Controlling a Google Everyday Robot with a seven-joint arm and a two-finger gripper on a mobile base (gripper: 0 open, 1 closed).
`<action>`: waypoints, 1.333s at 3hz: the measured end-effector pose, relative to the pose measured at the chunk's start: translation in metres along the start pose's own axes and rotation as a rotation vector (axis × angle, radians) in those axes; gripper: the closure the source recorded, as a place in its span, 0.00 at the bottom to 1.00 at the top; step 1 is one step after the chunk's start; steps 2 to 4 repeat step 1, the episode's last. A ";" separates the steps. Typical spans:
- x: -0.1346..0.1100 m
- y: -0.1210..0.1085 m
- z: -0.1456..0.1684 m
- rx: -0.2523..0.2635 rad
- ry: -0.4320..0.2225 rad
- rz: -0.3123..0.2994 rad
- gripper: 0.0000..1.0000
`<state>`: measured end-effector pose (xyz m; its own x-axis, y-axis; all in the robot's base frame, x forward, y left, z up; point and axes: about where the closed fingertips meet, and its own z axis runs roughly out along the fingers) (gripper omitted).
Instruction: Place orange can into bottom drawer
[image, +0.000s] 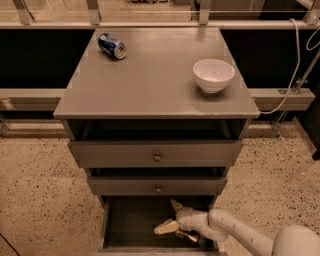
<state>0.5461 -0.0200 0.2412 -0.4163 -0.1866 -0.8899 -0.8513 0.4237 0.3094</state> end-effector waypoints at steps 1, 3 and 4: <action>0.000 0.000 0.000 0.000 0.000 0.000 0.00; 0.000 0.000 0.000 0.000 0.000 0.000 0.00; 0.000 0.000 0.000 0.000 0.000 0.000 0.00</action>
Offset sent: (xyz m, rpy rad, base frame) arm 0.0000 0.0000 0.0000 0.0000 0.0000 0.0000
